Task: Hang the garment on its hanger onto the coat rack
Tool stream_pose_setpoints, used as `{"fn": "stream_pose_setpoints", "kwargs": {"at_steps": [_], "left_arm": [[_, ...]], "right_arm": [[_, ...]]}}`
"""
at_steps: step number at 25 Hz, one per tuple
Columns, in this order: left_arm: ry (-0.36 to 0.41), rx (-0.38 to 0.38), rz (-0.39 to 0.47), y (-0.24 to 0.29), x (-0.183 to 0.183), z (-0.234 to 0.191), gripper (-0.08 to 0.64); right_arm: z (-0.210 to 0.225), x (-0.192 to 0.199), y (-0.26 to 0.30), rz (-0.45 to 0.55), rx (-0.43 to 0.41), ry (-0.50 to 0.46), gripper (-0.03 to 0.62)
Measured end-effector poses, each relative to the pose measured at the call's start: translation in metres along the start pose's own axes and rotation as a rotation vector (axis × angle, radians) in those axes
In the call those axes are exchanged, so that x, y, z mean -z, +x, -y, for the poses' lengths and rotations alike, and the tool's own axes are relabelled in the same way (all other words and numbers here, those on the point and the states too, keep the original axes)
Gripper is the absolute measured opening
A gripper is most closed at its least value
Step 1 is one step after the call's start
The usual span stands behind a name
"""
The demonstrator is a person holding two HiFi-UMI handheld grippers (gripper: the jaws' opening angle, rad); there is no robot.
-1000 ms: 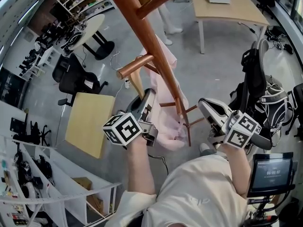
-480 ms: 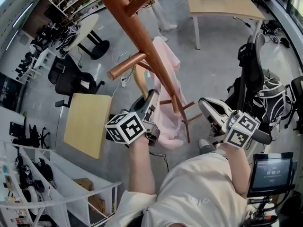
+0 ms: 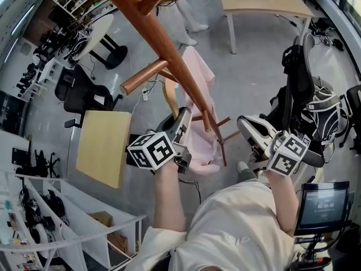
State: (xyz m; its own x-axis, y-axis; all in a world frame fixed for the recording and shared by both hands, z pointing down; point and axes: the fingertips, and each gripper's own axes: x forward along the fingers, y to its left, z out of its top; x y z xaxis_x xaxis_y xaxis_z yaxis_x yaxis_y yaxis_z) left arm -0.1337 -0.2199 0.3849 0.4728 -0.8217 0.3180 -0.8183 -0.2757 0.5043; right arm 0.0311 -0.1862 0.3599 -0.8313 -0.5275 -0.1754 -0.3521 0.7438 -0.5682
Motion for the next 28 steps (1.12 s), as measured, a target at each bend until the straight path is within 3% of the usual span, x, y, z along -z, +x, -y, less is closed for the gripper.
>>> {"fn": "stream_pose_setpoints", "kwargs": {"at_steps": [28], "left_arm": [[0.097, -0.02, -0.08, 0.019, 0.041, 0.004, 0.029]], "right_arm": [[0.013, 0.006, -0.015, -0.017, 0.048, 0.008, 0.012]]}}
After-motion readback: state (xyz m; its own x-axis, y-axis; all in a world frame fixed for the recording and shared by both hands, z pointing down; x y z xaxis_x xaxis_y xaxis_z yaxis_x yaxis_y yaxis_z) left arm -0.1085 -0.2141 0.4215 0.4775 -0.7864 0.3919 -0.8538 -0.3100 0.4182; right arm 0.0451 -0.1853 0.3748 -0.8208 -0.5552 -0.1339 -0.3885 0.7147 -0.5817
